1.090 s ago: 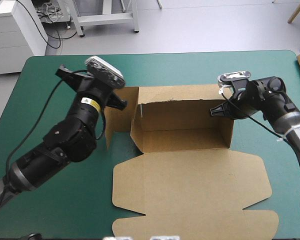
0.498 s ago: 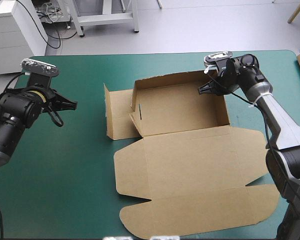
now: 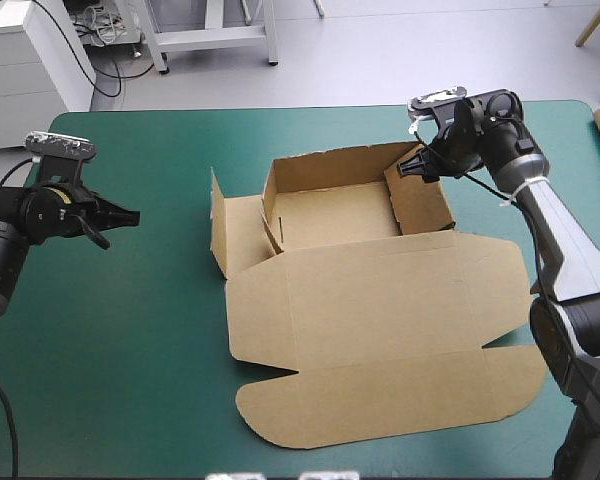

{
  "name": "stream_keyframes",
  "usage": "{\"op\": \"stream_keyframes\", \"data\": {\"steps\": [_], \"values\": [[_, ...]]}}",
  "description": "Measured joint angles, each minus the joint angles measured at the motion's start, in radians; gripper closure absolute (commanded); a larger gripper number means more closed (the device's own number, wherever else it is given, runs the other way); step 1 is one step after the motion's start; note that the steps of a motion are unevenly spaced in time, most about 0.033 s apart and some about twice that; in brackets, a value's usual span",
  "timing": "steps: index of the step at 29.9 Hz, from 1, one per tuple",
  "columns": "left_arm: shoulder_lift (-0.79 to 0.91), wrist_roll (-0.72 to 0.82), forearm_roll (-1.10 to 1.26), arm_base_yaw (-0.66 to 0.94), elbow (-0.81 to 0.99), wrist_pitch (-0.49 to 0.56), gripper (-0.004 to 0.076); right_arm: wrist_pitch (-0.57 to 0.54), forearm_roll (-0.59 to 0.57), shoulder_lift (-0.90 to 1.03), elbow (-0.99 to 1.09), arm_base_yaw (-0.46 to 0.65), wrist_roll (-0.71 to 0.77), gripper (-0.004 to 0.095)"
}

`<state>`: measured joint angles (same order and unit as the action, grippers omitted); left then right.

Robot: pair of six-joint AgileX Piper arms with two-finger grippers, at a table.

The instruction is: Fold the box

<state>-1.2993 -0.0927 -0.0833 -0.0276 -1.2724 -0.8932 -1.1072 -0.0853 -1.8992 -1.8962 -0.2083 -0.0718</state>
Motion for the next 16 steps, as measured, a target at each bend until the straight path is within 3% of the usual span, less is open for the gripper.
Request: {"op": "stream_keyframes", "data": {"steps": [8,16], "values": [[-0.072,-0.041,0.128,0.109,0.000,-0.024,0.0724,-0.050,-0.042,0.052,-0.008,0.000,-0.001,0.0408],[-0.101,-0.122,0.289,0.183,0.000,-0.064,0.0724,0.001,-0.026,-0.010,0.008,0.000,-0.003,0.0417]]}}
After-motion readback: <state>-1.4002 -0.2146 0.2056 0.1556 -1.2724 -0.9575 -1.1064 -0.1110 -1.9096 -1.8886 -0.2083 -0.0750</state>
